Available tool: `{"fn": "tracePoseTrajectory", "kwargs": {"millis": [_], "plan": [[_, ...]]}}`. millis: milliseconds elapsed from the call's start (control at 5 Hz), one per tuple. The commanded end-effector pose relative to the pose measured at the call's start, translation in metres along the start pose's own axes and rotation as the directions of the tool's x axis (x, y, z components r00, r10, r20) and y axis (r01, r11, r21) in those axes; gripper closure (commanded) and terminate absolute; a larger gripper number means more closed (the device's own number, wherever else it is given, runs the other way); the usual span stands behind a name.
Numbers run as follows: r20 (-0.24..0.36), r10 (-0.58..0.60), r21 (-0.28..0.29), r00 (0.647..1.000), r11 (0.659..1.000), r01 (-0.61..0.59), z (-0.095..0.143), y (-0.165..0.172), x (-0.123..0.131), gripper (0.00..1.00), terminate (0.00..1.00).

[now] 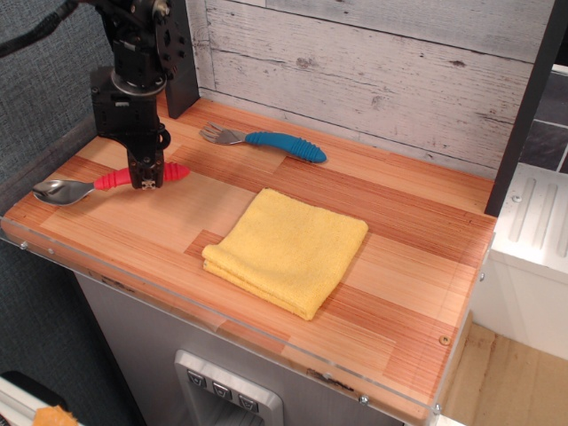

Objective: Remove the red spatula from the cloth and keep it aside

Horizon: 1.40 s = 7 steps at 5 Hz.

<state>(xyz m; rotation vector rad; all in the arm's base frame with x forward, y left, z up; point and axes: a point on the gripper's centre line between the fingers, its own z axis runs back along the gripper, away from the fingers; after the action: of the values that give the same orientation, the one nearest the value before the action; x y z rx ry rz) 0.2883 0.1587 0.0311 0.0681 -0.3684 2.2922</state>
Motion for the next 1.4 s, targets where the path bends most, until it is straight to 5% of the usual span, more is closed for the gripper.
{"fn": "tracePoseTrajectory", "kwargs": {"millis": [0,200,800,1200], "plan": [[-0.039,-0.001,-0.052,0.999,0.999,-0.001,0.004,-0.004,0.012,1.0,0.0],[-0.054,-0.027,-0.051,0.998,0.998,0.024,0.002,-0.005,0.012,0.0,0.0],[-0.034,-0.157,-0.043,0.987,0.987,0.156,0.034,-0.016,0.009,0.0,0.0],[-0.027,-0.44,0.055,0.898,0.896,0.441,0.063,-0.004,-0.018,0.0,0.0]]}}
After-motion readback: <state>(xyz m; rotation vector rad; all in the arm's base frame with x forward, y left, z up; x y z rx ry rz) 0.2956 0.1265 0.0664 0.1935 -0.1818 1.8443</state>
